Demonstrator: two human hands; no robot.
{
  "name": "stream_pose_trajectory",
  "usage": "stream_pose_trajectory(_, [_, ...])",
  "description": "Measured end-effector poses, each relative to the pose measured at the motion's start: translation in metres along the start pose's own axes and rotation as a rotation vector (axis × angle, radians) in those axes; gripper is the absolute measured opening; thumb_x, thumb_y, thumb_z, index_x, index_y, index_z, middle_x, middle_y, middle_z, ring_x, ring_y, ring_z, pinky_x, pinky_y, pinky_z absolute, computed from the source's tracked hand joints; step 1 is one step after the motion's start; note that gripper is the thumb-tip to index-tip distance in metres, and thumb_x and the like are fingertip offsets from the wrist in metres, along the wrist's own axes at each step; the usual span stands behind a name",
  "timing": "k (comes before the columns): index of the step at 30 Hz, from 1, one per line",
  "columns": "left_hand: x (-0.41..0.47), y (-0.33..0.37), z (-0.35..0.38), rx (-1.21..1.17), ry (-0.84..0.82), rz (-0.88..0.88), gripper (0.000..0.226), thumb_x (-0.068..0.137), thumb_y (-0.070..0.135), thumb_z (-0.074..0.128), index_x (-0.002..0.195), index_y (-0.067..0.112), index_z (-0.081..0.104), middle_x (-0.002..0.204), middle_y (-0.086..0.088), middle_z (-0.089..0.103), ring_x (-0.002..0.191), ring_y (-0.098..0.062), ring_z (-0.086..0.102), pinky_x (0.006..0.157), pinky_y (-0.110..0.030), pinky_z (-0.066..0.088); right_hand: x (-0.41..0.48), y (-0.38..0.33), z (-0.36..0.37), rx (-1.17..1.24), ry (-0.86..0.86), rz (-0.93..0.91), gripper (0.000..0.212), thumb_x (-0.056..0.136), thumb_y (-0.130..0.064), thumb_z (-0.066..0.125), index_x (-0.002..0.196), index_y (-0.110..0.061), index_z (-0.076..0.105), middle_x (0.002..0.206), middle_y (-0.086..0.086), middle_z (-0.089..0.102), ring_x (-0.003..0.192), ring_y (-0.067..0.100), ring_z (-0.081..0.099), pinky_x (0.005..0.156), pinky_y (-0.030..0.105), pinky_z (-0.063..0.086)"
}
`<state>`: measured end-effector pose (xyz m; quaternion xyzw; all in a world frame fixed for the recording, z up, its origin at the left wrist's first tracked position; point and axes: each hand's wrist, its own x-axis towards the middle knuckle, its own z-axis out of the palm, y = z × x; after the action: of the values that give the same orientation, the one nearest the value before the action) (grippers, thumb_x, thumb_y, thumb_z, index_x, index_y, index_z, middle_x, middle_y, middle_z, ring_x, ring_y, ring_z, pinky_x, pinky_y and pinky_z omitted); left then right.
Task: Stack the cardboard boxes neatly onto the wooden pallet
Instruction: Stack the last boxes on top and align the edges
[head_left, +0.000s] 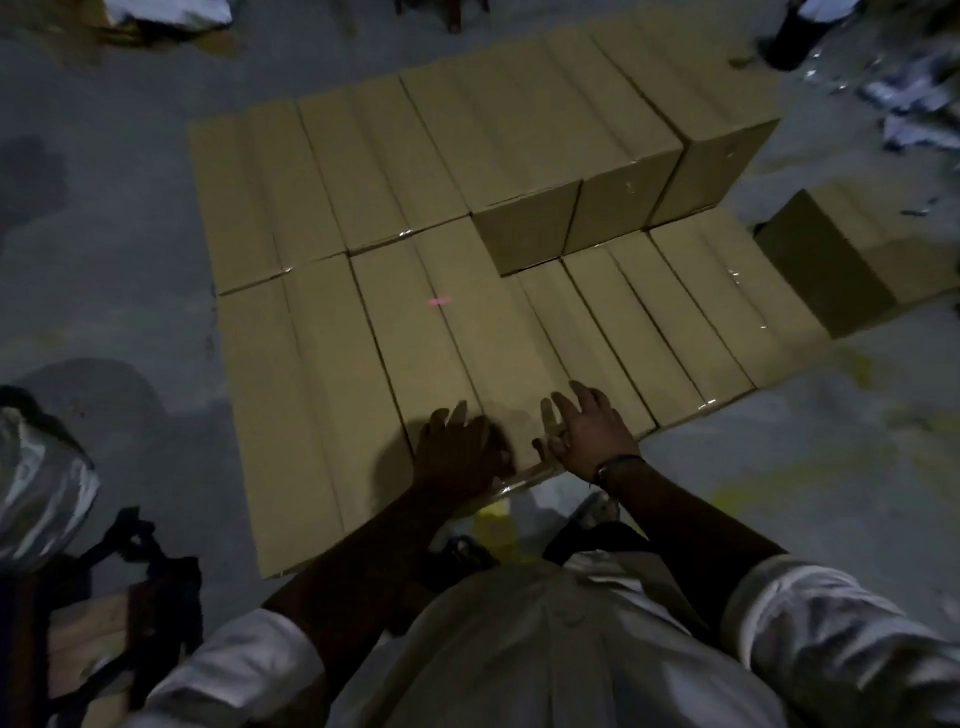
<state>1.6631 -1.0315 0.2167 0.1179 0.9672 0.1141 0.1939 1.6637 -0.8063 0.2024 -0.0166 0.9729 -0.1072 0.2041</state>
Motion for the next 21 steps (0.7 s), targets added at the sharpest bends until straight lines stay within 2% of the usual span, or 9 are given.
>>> stream_pose_trajectory(3, [0.021,0.029,-0.010,-0.020,0.095,0.136,0.052,0.088,0.056,0.060,0.117,0.014,0.070,0.119,-0.010,0.068,0.109,-0.036,0.062,0.092,-0.044,0.050,-0.008,0.025,-0.017,0.026,0.069,0.058,0.073,0.095,-0.050,0.053,0.156,-0.021,0.026,0.165,0.009,0.015,0.147,0.035,0.017,0.114,0.047,0.033])
stream_pose_trajectory(5, [0.040,0.049,-0.014,-0.023,0.110,0.210,0.057,0.086,0.063,0.055,0.109,0.014,0.074,0.103,-0.008,0.075,0.095,-0.036,0.068,0.084,-0.043,0.054,-0.013,0.046,-0.030,0.051,0.125,0.103,0.072,0.096,-0.050,0.052,0.156,-0.021,0.026,0.164,0.009,0.017,0.147,0.034,0.019,0.113,0.046,0.033])
stream_pose_trajectory(8, [0.061,0.099,-0.036,0.062,0.046,0.240,0.058,0.089,0.068,0.049,0.126,0.026,0.067,0.114,0.002,0.074,0.113,-0.027,0.062,0.094,-0.036,0.050,-0.021,0.085,-0.049,0.094,0.203,0.179,0.070,0.097,-0.052,0.050,0.155,-0.020,0.027,0.163,0.009,0.019,0.146,0.033,0.020,0.113,0.046,0.033])
stream_pose_trajectory(11, [0.083,0.158,-0.047,0.061,0.069,0.298,0.057,0.092,0.066,0.051,0.131,0.027,0.063,0.123,0.000,0.070,0.121,-0.026,0.056,0.095,-0.036,0.046,-0.030,0.133,-0.063,0.152,0.275,0.251,0.069,0.097,-0.054,0.049,0.155,-0.020,0.030,0.162,0.009,0.022,0.145,0.034,0.021,0.114,0.047,0.032])
stream_pose_trajectory(15, [0.110,0.244,-0.045,0.036,0.120,0.396,0.052,0.091,0.063,0.054,0.126,0.026,0.066,0.117,-0.004,0.072,0.114,-0.027,0.059,0.091,-0.037,0.050,-0.052,0.208,-0.080,0.248,0.370,0.336,0.068,0.095,-0.053,0.054,0.152,-0.019,0.037,0.160,0.009,0.028,0.144,0.035,0.025,0.114,0.047,0.033])
stream_pose_trajectory(21, [0.137,0.382,-0.021,-0.020,0.109,0.504,0.051,0.089,0.065,0.055,0.120,0.027,0.070,0.105,-0.004,0.075,0.102,-0.027,0.067,0.085,-0.037,0.055,-0.105,0.325,-0.101,0.284,0.460,0.456,0.066,0.095,-0.051,0.057,0.150,-0.017,0.042,0.156,0.012,0.036,0.141,0.036,0.033,0.111,0.048,0.036])
